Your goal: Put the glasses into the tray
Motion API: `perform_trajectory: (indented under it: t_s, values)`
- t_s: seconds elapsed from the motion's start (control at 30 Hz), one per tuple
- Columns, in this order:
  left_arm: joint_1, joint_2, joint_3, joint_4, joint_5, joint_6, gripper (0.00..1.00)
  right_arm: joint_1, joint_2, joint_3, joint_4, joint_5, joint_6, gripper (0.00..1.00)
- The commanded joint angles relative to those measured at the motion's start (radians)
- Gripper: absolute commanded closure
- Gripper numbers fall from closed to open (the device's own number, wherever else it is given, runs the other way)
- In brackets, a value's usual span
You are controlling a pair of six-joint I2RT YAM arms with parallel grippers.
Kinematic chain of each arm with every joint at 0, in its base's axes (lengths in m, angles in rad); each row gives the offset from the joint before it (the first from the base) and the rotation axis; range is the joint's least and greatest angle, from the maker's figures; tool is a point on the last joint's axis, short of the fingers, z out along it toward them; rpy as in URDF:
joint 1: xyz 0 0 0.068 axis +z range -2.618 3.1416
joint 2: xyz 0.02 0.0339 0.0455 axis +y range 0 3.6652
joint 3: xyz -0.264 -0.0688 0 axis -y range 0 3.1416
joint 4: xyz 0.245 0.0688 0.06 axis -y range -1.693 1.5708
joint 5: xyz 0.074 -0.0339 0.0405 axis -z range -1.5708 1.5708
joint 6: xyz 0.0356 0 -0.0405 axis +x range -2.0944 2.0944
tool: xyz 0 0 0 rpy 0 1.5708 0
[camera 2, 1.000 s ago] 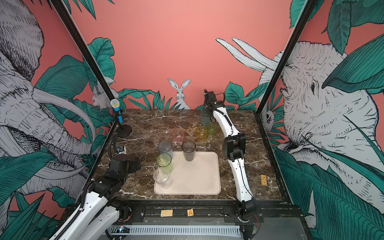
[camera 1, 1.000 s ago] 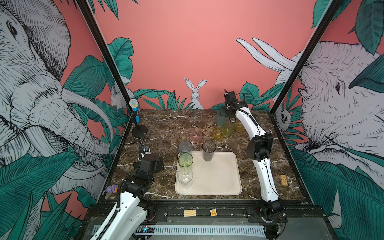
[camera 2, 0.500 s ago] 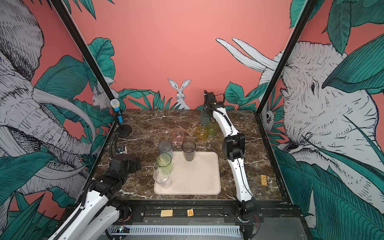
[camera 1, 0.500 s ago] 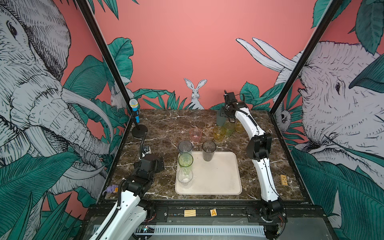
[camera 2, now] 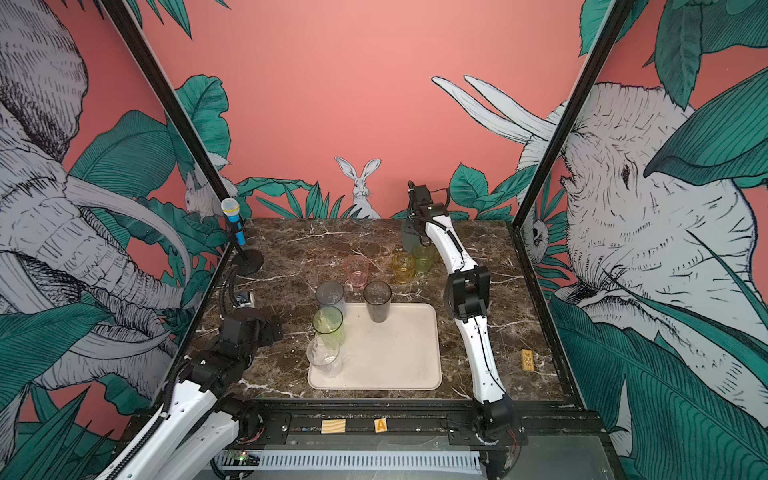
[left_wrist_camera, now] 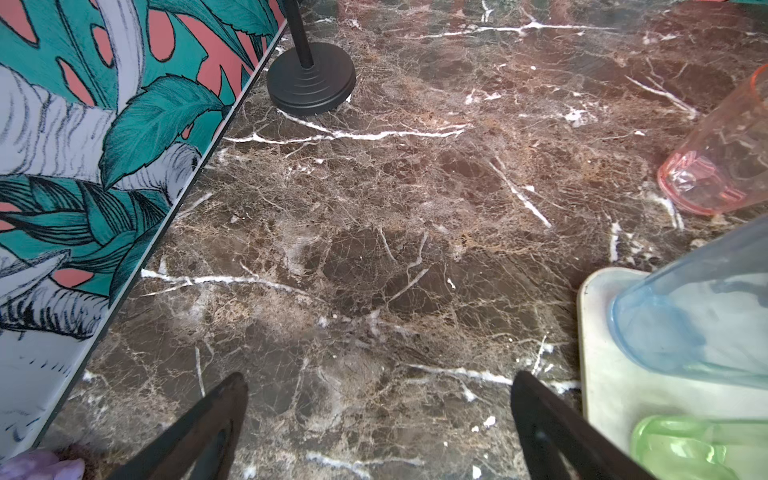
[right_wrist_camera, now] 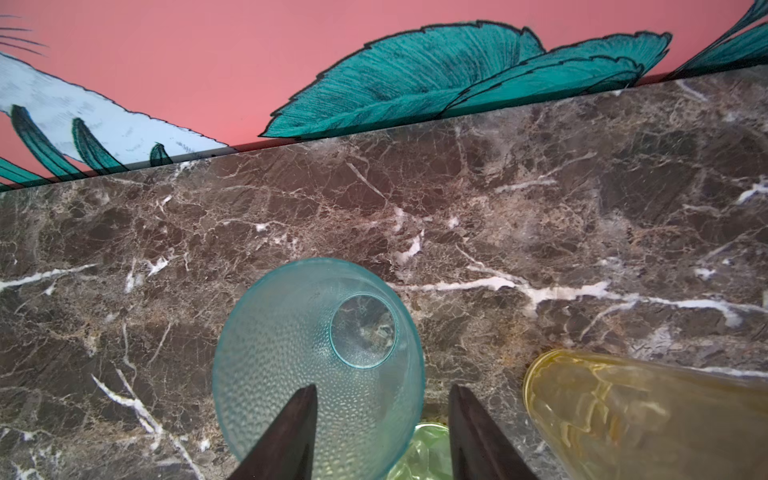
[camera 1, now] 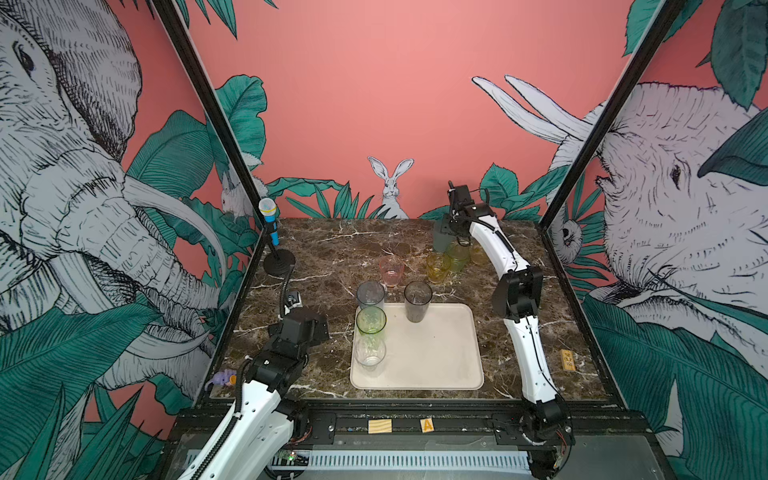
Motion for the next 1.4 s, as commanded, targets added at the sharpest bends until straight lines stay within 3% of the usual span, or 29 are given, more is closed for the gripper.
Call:
perform_trajectory:
  t_s: [0.0, 1.07, 1.37]
  values:
    - [0.003, -0.002, 0.027, 0.000, -0.001, -0.012, 0.00, -0.007, 0.026, 0.000, 0.011, -0.002, 0.012, 0.49]
    - [0.003, -0.016, 0.019, -0.009, 0.003, -0.030, 0.00, -0.010, 0.029, -0.020, 0.024, -0.051, 0.016, 0.77]
    - [0.003, -0.017, 0.020, -0.010, 0.004, -0.030, 0.00, -0.009, 0.031, -0.022, 0.027, -0.061, 0.021, 0.79]
